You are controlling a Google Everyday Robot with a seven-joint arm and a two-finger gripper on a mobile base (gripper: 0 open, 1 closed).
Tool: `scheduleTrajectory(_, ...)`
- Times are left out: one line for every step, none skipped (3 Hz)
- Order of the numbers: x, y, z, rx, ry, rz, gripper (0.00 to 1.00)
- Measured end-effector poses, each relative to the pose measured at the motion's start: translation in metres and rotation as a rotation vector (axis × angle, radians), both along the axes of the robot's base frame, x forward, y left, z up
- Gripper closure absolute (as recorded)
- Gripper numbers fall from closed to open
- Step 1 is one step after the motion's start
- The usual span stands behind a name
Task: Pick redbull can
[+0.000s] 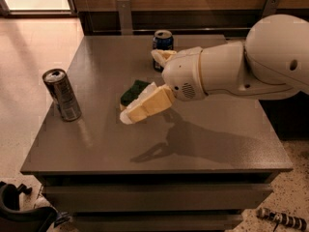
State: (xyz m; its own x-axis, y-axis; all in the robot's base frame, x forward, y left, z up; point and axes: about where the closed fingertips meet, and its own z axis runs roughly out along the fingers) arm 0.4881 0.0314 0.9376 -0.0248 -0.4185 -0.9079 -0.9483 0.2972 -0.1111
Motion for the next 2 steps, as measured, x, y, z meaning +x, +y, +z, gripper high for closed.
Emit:
scheduleTrajectory(0.0, 0.042, -0.006, 0.047, -0.038, 0.046, 0.0)
scheduleTrajectory(0.003, 0.079, -0.015, 0.053, -0.055, 0.065, 0.0)
